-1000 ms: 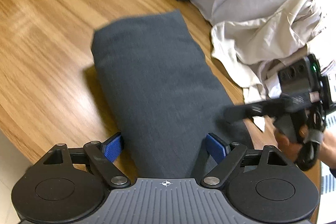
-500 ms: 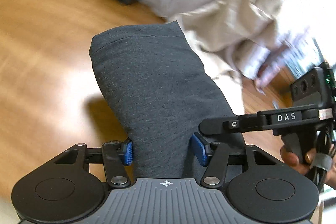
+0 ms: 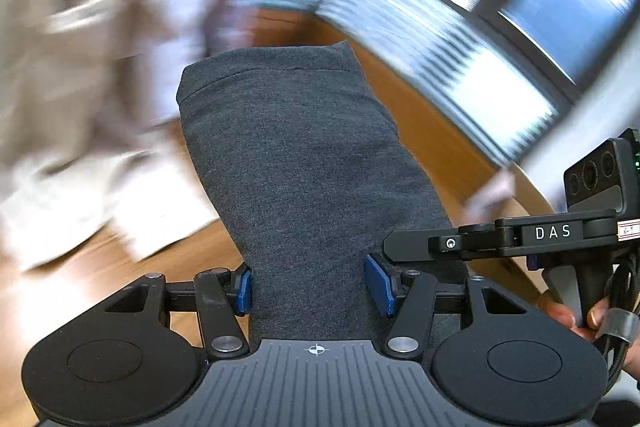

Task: Fold clothes
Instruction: 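Carry the bundle with both grippers and lower it into the cardboard box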

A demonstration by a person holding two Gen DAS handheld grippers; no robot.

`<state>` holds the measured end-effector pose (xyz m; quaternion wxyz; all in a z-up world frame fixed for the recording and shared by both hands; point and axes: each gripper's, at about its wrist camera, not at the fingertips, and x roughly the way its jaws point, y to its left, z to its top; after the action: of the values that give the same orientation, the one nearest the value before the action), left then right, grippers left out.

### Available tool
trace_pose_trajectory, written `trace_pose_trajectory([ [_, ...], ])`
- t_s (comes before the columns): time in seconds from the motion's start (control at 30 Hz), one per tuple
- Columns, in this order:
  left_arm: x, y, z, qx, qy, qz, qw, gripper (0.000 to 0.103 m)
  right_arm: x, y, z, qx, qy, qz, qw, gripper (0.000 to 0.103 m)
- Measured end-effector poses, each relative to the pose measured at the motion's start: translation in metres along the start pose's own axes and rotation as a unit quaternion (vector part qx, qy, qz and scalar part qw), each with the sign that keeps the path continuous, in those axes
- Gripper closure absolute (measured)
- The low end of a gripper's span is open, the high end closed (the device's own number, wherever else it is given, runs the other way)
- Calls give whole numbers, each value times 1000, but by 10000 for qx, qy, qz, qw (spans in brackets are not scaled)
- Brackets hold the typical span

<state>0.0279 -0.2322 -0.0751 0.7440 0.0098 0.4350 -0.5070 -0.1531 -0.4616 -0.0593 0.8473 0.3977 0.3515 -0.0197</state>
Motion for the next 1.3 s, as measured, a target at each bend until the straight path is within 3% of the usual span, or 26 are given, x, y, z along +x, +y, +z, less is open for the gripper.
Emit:
trace_pose_trajectory([
  [0.1,33,-47,18,534,242,-555,9967,44,-58,-28,-9,461,-625,-424,9961,63],
  [0.23,79,-115,36,1051,571,-1269,9847,44,-132,-58,-24,958,-1337,-976,9816,63],
  [0.4,144,-213,57,1612,996,-2019,9609,44,-219,-111,-39,1617,-2182,-1524,9503,63],
  [0.53,193,-287,72,1965,1125,-2410,9438,44,-279,-158,-44,1925,-2727,-1820,9249,63],
  [0.67,238,-363,83,2436,1057,-2524,9305,44,-332,-211,-34,2108,-3149,-2130,9006,63],
  [0.8,277,-423,93,2829,862,-2462,9230,45,-371,-264,-20,2189,-3495,-2353,8801,63],
  [1.03,344,-493,126,3145,866,-2491,9119,45,-420,-342,7,2419,-4098,-2465,8442,63],
  [1.13,377,-512,142,3137,985,-2452,9120,45,-421,-369,28,2550,-4210,-2494,8340,63],
  [1.3,436,-532,162,3092,1267,-2252,9152,45,-420,-422,61,2811,-4190,-2484,8269,63],
])
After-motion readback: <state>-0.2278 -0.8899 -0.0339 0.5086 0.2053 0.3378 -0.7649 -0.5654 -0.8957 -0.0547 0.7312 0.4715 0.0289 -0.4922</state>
